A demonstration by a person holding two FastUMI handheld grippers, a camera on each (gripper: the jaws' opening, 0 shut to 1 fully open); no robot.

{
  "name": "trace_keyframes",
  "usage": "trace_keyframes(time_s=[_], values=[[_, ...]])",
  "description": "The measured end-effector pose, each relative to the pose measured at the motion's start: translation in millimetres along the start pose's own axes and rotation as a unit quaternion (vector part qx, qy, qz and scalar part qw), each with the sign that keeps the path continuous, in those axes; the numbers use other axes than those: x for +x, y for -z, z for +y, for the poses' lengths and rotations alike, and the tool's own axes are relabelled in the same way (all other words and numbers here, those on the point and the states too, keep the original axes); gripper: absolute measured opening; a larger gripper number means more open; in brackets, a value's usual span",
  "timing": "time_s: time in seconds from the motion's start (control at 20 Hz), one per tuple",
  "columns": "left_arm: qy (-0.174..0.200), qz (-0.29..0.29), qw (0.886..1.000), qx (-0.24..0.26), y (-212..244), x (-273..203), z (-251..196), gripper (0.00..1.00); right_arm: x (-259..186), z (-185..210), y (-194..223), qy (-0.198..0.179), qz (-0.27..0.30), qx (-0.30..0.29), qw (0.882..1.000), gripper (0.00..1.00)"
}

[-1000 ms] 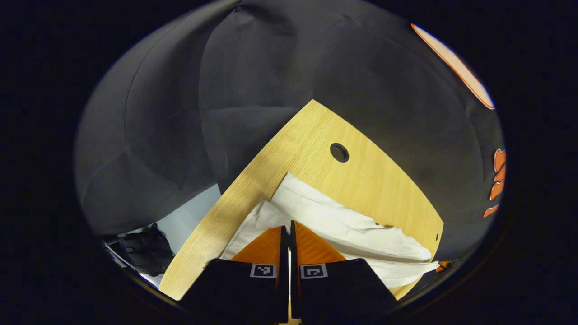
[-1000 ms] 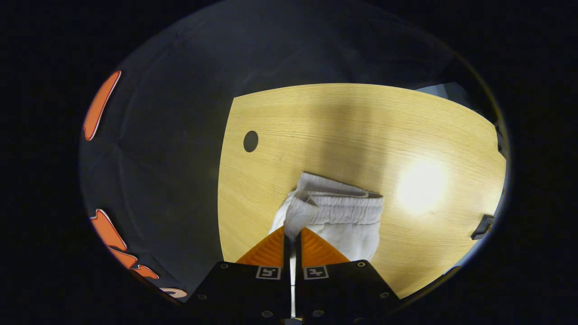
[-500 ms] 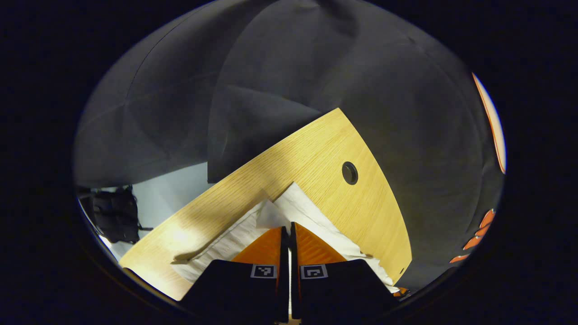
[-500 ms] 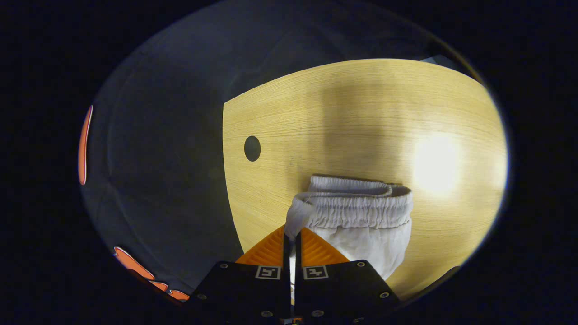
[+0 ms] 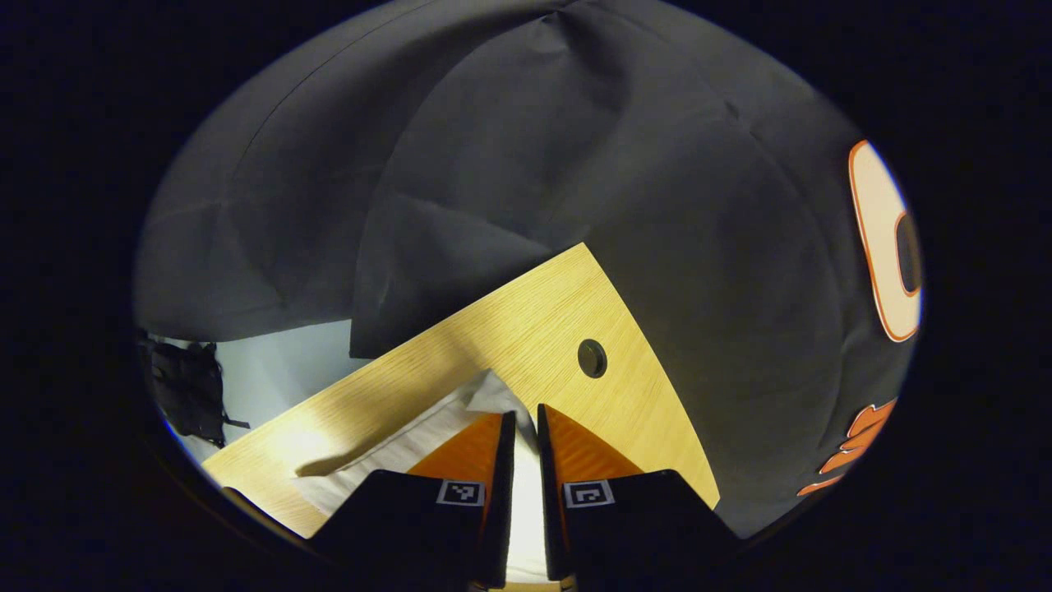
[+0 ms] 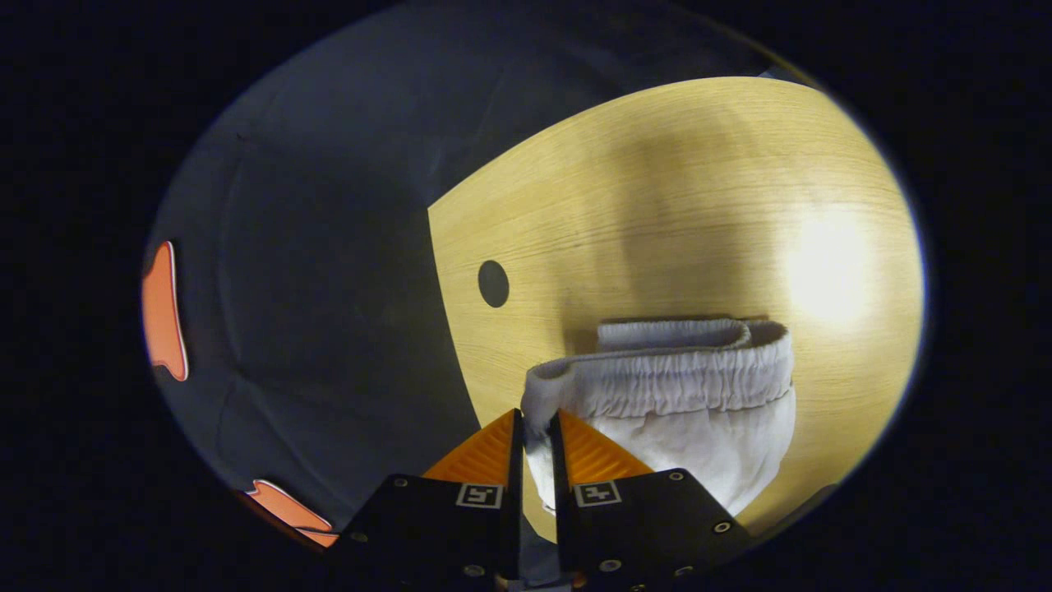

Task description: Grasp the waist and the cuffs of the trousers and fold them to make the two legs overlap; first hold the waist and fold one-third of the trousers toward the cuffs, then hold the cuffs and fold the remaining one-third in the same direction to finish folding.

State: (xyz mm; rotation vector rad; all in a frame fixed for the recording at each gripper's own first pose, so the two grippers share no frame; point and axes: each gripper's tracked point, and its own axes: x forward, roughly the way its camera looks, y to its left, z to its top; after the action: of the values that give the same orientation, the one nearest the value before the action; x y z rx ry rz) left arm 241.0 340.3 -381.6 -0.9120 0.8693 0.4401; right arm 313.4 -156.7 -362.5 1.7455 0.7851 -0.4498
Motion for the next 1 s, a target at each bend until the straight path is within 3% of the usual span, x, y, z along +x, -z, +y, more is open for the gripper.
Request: trace_keyframes(time_s=[0.05, 0.1, 0.15, 0.2, 0.25, 0.3, 0.45, 0.5, 0.55, 0.65, 0.8, 1.0], values=[[-0.005, -0.013, 1.0, 0.005, -6.2, 1.5, -0.8, 0.31, -8.5, 10.3, -6.5, -0.015, -0.009, -0.006, 1.0, 0.24], [-0.001, -0.022, 1.0, 0.013, -10.6, -6.9, -6.6, 0.42, -14.6, 16.4, -13.3, -0.023, -0.02, -0.017, 0.999, 0.29], [0.003, -0.023, 1.0, 0.02, -9.7, -12.8, -12.0, 0.52, -20.8, 11.5, -18.1, -0.015, -0.028, -0.031, 0.999, 0.25], [0.013, -0.015, 0.999, 0.032, -3.7, -13.9, -21.8, 0.63, -27.5, 5.7, -20.9, -0.003, -0.03, -0.051, 0.998, 0.36], [0.02, -0.01, 0.999, 0.049, 0.6, -19.7, -29.5, 0.68, -34.9, -3.4, -25.0, 0.01, -0.03, -0.073, 0.997, 0.37], [0.022, -0.006, 0.997, 0.072, 4.4, -25.0, -36.2, 0.84, -41.9, -12.6, -27.4, 0.024, -0.029, -0.098, 0.995, 0.39], [0.032, 0.0, 0.989, 0.148, 18.7, -37.1, -55.0, 0.99, -57.5, -41.1, -30.2, 0.062, -0.031, -0.161, 0.985, 0.56], [0.034, 0.002, 0.984, 0.172, 24.8, -42.6, -60.1, 0.95, -62.0, -51.6, -30.7, 0.071, -0.027, -0.174, 0.982, 0.49], [0.031, -0.002, 0.98, 0.195, 29.0, -47.0, -65.0, 1.0, -64.9, -61.8, -28.5, 0.081, -0.022, -0.185, 0.979, 0.65], [0.035, 0.002, 0.973, 0.229, 39.7, -56.3, -75.7, 1.0, -67.6, -80.6, -25.5, 0.101, -0.012, -0.207, 0.973, 0.71], [0.031, 0.007, 0.961, 0.275, 53.1, -71.9, -82.7, 1.0, -70.8, -108.1, -26.1, 0.132, 0.0, -0.239, 0.962, 0.7], [0.027, 0.003, 0.944, 0.328, 76.5, -96.2, -89.9, 1.0, -63.0, -128.5, -23.5, 0.15, 0.018, -0.253, 0.956, 0.78]])
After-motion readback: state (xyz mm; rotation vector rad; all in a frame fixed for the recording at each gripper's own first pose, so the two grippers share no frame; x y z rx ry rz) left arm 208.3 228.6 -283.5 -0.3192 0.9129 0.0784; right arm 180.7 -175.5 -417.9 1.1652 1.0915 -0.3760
